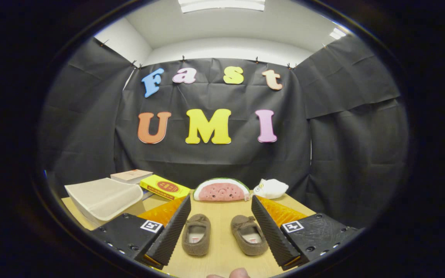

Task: Open the storage box then place both shoes into the box .Put the left shoe in first, then the right shoe, with the right side of both shoes facing outward in a uniform manner.

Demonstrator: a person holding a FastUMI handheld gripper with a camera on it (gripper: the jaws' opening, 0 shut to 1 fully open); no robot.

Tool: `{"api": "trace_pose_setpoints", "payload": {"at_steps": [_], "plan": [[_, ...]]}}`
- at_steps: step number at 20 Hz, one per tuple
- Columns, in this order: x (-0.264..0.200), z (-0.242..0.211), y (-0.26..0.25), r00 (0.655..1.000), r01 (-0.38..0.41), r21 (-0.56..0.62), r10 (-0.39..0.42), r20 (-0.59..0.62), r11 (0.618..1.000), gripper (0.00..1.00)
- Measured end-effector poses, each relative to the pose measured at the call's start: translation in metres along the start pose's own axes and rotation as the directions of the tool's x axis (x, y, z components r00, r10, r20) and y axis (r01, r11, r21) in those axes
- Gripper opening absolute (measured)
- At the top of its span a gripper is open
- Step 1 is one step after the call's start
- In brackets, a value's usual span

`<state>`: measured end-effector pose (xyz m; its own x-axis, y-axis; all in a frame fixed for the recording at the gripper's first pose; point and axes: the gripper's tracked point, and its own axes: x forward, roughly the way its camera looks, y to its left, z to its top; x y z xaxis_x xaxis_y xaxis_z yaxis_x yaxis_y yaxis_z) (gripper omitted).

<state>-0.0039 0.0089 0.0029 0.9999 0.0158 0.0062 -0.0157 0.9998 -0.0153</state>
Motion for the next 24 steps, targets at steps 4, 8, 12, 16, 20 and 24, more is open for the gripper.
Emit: {"api": "trace_pose_setpoints", "payload": {"at_steps": [4, 8, 12, 16, 20, 24], "plan": [[0.003, -0.004, 0.007, 1.000, -0.023, 0.017, 0.023, -0.010, 1.000, 0.96], [0.007, -0.009, 0.032, 0.996, -0.089, 0.035, 0.090, -0.015, 0.995, 0.96], [0.011, -0.027, 0.081, 0.975, -0.208, 0.133, 0.216, -0.048, 0.969, 0.95], [0.017, -0.050, 0.140, 0.933, -0.319, 0.247, 0.349, -0.086, 0.915, 0.95], [0.023, -0.073, 0.199, 0.876, -0.401, 0.353, 0.466, -0.123, 0.846, 0.95], [0.023, -0.088, 0.241, 0.814, -0.442, 0.456, 0.559, -0.156, 0.772, 0.95]]}}
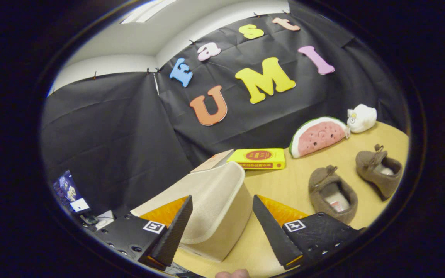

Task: Open the storage box then place both shoes into the box .Put the left shoe in first, then the right shoe, with the right side of both shoes facing outward in a uniform manner.

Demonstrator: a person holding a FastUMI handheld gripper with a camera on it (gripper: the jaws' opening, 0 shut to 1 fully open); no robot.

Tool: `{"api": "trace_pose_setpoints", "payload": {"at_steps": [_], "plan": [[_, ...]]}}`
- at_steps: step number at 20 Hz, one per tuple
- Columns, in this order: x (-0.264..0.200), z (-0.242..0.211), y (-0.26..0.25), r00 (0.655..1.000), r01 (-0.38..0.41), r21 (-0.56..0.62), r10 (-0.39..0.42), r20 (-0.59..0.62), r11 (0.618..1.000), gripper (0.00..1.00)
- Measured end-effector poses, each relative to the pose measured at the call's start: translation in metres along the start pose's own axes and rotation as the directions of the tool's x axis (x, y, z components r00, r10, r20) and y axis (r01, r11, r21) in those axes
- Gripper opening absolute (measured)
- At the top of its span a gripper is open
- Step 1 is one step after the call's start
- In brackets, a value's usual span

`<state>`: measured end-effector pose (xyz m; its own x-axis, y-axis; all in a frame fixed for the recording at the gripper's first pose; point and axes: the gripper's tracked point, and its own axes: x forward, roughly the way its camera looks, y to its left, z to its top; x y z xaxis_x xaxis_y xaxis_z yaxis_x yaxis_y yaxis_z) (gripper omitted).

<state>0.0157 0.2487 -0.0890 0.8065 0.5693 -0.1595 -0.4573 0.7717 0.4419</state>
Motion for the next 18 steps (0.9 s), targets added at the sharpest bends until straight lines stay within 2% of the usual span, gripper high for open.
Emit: {"api": "trace_pose_setpoints", "payload": {"at_steps": [4, 7, 11, 13, 14, 15, 18], "plan": [[0.018, -0.013, 0.004, 0.998, -0.042, 0.107, 0.048, -0.047, 0.993, 0.95], [0.027, -0.021, 0.006, 0.993, -0.064, 0.218, 0.083, -0.081, 0.974, 0.96], [0.039, -0.031, 0.012, 0.978, -0.095, 0.407, 0.162, -0.134, 0.908, 0.95], [0.038, -0.028, 0.019, 0.970, -0.116, 0.464, 0.202, -0.138, 0.878, 0.95], [0.038, -0.025, 0.018, 0.969, -0.125, 0.479, 0.211, -0.130, 0.869, 0.93], [0.035, -0.019, 0.017, 0.969, -0.133, 0.505, 0.218, -0.113, 0.853, 0.85], [0.033, -0.004, 0.007, 0.976, -0.136, 0.515, 0.204, -0.078, 0.846, 0.60]]}}
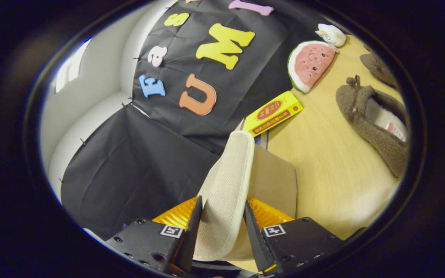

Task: Open the storage box then place both shoes into the box .Put the left shoe in first, then the right shoe, with the right side of both shoes facing outward in a uniform manner.

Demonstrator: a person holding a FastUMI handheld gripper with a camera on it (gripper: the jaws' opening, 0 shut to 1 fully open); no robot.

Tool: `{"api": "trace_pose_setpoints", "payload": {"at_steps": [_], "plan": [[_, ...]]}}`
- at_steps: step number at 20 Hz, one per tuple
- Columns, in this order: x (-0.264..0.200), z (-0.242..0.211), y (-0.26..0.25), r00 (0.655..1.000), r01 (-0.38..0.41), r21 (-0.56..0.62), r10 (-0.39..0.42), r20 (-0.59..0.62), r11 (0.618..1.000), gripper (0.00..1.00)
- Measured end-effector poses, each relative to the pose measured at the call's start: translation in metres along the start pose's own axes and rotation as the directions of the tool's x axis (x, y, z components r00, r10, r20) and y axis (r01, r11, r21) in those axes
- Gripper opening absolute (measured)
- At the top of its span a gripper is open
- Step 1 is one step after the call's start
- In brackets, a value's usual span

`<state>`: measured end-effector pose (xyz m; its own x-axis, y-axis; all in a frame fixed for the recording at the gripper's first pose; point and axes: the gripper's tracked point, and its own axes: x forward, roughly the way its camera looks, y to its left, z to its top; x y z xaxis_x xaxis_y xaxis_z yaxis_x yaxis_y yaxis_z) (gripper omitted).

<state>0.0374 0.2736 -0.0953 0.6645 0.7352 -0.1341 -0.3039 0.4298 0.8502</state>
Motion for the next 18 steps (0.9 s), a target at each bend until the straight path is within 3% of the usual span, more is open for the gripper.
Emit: {"api": "trace_pose_setpoints", "payload": {"at_steps": [2, 4, 6, 14, 18], "plan": [[-0.001, 0.013, 0.009, 0.999, -0.004, 0.012, 0.003, 0.052, 1.000, 0.37], [-0.010, 0.014, 0.017, 0.999, 0.000, -0.052, 0.003, 0.042, 0.999, 0.14], [-0.007, 0.016, 0.028, 0.999, 0.000, -0.071, 0.003, 0.041, 0.997, 0.00], [0.001, 0.034, 0.088, 0.999, 0.041, -0.274, -0.032, 0.036, 0.961, 0.01], [0.016, 0.037, 0.147, 1.000, -0.008, -0.358, 0.018, 0.024, 0.934, 0.01]]}}
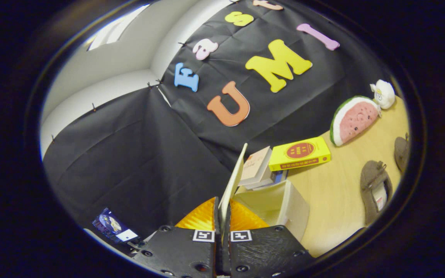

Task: Open the storage box then place both shoes into the box .Put the left shoe in first, then the right shoe, with the right side of both shoes facing outward in a uniform manner.

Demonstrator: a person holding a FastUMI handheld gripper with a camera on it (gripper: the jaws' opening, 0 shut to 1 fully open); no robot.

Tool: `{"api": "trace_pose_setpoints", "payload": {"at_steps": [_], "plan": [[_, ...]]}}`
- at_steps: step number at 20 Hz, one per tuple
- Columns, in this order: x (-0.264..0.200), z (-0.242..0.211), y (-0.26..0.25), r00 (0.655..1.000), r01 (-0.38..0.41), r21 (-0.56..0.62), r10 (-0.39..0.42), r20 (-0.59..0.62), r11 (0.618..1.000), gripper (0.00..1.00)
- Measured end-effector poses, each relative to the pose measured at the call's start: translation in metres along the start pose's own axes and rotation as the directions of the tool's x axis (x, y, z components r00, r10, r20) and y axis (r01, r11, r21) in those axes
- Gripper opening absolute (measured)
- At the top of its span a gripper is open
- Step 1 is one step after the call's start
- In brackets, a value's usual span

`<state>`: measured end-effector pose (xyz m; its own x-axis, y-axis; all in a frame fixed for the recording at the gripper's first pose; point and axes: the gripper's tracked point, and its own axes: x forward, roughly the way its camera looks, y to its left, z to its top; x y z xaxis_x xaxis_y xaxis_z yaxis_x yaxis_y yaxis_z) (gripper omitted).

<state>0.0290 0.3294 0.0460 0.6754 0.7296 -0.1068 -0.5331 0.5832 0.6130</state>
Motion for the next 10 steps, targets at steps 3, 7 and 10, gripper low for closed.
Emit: {"api": "trace_pose_setpoints", "payload": {"at_steps": [3, 7, 10], "plan": [[0.021, 0.001, 0.041, 0.999, -0.030, -0.048, 0.029, -0.022, 0.998, 0.01], [0.051, -0.010, 0.097, 0.998, -0.053, -0.210, 0.045, -0.044, 0.976, 0.05], [0.080, -0.024, 0.125, 0.996, -0.068, -0.291, 0.047, -0.079, 0.954, 0.16]]}}
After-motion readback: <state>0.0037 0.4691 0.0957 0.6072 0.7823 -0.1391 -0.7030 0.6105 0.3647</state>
